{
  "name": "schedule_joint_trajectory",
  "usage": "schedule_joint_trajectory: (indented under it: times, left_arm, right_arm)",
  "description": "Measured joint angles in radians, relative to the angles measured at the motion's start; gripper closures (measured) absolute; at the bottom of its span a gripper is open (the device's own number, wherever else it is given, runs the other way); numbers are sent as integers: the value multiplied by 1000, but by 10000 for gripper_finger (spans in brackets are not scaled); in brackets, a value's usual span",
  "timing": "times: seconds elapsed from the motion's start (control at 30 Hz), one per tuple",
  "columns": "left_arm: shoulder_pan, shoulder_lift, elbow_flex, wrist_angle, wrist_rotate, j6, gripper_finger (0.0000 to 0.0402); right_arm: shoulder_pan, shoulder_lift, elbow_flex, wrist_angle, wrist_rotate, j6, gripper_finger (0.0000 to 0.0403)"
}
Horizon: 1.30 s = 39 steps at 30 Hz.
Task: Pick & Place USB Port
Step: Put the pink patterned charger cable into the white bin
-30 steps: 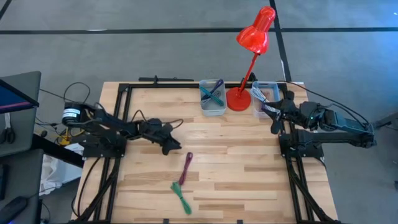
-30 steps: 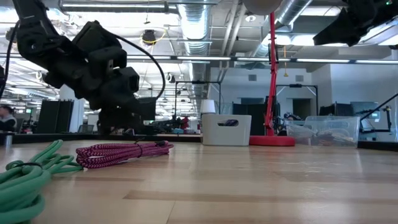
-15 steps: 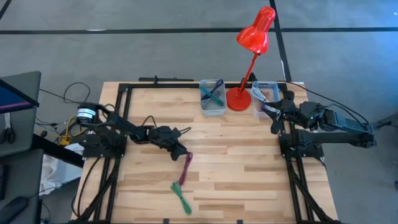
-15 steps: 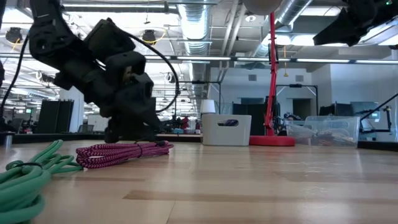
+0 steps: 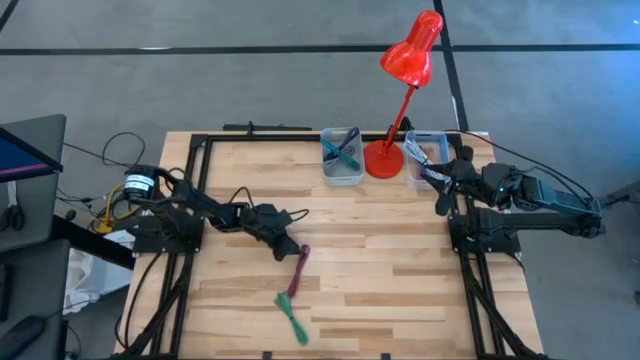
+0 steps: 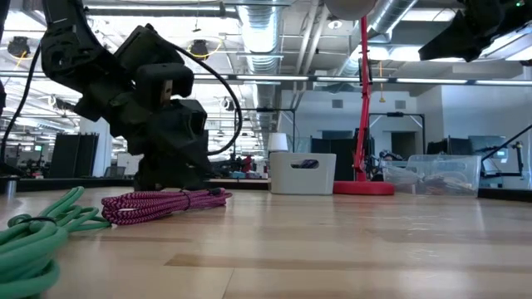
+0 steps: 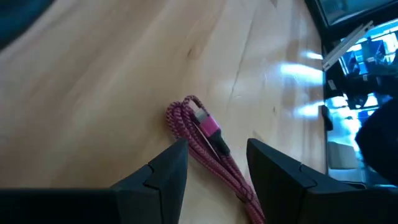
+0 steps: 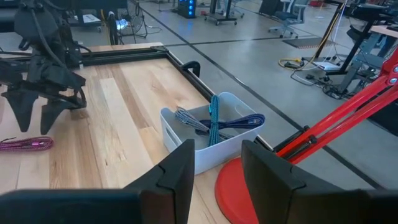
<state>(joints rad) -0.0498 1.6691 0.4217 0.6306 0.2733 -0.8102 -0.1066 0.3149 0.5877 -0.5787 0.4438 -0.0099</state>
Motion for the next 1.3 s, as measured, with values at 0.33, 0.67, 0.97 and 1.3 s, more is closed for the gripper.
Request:
schedule_joint_trajectory:
  times: [0.33, 0.67, 0.97, 1.3]
  left_arm:
    - [-12, 0, 0, -21, -13, -39, 236]
    - [-12, 0, -1, -29, -38, -41, 236]
    - [-23, 0, 0, -68, -71, -50, 236]
    - [-51, 0, -1, -81, -139, -59, 236]
  right_arm:
    - [0, 0, 0, 0, 0, 0, 278]
    - [1, 0, 0, 0, -1, 0, 278]
    - [1, 0, 0, 0, -1, 0, 278]
    - [1, 0, 0, 1, -1, 0, 278]
